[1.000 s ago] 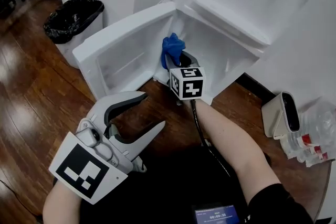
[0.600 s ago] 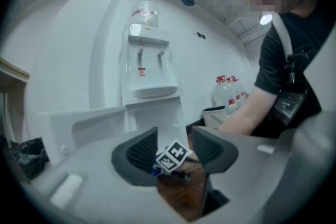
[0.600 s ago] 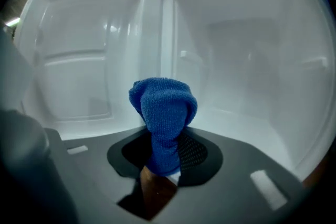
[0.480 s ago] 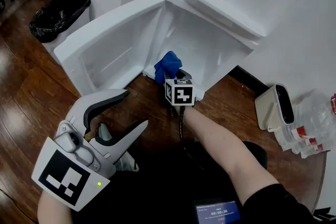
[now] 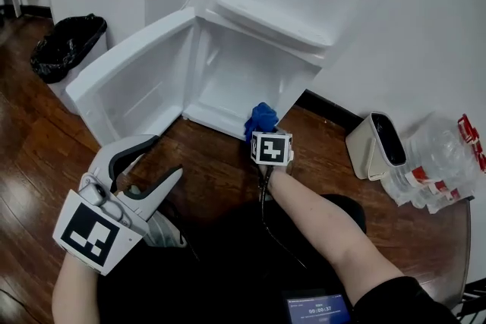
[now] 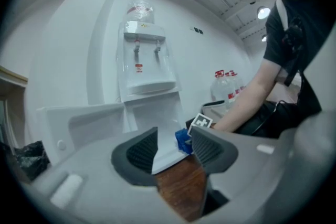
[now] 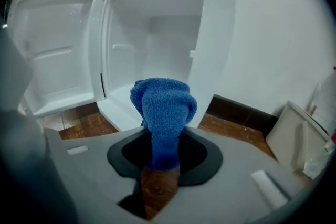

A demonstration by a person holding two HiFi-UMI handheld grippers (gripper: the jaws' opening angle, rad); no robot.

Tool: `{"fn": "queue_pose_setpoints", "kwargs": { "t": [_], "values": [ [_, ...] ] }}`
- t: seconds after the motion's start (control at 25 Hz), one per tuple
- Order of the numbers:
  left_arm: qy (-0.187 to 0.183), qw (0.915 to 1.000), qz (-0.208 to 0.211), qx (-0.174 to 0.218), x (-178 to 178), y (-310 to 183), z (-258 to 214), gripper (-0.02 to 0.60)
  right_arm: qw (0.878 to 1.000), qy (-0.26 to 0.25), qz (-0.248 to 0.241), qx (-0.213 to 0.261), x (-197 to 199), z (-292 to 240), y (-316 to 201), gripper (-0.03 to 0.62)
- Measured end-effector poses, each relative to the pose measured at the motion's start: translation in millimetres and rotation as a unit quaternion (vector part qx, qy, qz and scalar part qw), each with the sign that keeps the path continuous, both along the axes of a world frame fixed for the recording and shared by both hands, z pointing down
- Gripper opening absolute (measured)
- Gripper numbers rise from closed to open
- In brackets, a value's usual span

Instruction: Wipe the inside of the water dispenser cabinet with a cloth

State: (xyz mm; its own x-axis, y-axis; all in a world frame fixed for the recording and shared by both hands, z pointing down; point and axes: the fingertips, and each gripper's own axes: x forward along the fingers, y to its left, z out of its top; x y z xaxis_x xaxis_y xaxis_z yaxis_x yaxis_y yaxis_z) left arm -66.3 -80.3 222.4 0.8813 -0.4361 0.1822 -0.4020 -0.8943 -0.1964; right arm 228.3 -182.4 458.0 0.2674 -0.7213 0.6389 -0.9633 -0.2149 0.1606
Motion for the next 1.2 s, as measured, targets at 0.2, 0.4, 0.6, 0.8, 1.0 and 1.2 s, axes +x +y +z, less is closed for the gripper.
{"fn": "queue_pose_setpoints", "kwargs": {
  "t": [0.2,0.4,0.6,0.8,1.0,1.2],
  "values": [
    [0.001,1.0,0.005,0.007,3,1,1,0.202,0.998,0.005,0.035,0.056,25,-49,10,0.123],
    [-0.005,0.9998,0.01,0.019,3,4,-2,0.202,0.992,-0.022,0.035,0.117,42,-93,20,0.121],
    [-0.019,0.9995,0.015,0.021,6,5,5,0.202,0.969,-0.031,-0.007,0.245,46,-184,24,0.12],
    [-0.034,0.9989,0.023,0.023,11,9,11,0.202,0.94,-0.063,-0.088,0.324,26,-229,17,0.12],
    [-0.056,0.9978,0.027,0.024,14,9,20,0.202,0.935,-0.052,-0.167,0.308,-28,-236,-21,0.12],
    [-0.068,0.9964,0.036,0.037,16,11,19,0.202,0.922,-0.059,-0.235,0.301,-99,-243,-67,0.12]
  ]
}}
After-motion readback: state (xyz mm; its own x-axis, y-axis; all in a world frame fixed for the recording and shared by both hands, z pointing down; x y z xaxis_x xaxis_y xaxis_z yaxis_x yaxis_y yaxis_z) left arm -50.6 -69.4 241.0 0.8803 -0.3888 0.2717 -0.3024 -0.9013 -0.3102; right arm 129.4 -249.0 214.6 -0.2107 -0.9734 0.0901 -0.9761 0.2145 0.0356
